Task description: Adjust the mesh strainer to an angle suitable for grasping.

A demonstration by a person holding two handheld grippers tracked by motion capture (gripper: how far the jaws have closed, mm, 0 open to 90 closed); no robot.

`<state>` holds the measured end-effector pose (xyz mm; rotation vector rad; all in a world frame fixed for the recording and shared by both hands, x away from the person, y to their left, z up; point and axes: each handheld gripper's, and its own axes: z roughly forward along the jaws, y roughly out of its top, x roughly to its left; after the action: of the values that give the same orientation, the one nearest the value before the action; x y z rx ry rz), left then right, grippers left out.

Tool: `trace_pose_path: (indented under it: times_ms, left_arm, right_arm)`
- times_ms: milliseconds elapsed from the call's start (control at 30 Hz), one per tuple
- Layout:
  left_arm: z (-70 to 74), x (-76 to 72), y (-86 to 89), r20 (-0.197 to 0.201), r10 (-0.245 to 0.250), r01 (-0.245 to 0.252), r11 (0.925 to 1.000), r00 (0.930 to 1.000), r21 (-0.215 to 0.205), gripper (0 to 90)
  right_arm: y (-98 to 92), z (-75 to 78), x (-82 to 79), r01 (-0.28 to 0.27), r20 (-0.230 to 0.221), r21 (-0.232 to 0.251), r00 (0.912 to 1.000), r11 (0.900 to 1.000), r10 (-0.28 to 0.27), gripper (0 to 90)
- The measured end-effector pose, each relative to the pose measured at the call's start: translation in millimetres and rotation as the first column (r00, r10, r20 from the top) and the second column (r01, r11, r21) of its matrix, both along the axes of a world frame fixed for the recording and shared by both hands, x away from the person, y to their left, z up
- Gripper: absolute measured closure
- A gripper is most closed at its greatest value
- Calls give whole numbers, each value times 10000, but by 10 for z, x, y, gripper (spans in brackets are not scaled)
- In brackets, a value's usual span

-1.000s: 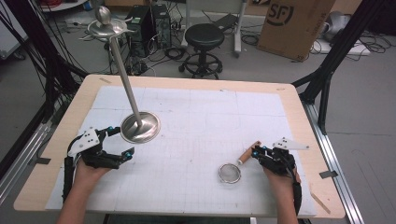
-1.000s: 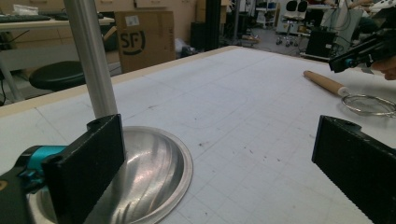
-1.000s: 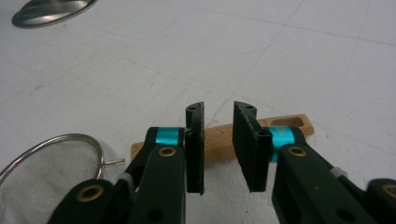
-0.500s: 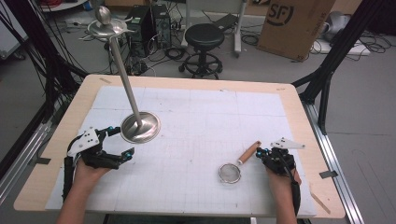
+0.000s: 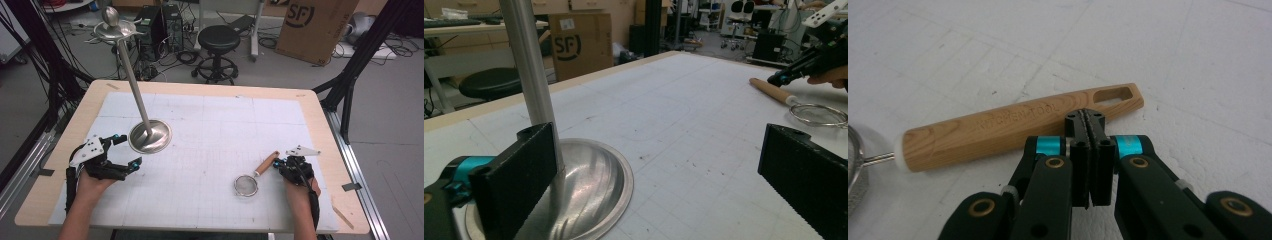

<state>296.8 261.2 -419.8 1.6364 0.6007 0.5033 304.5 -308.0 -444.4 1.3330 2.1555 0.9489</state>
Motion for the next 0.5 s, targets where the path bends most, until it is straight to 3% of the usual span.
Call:
trace_pose_path:
  times_ms: [500]
  left_arm:
    - [0,3,1,-69,-38,38,10000,10000,-41,32]
  right_arm:
    - [116,23,150,-54,-199,-301,9998,9995,48,894]
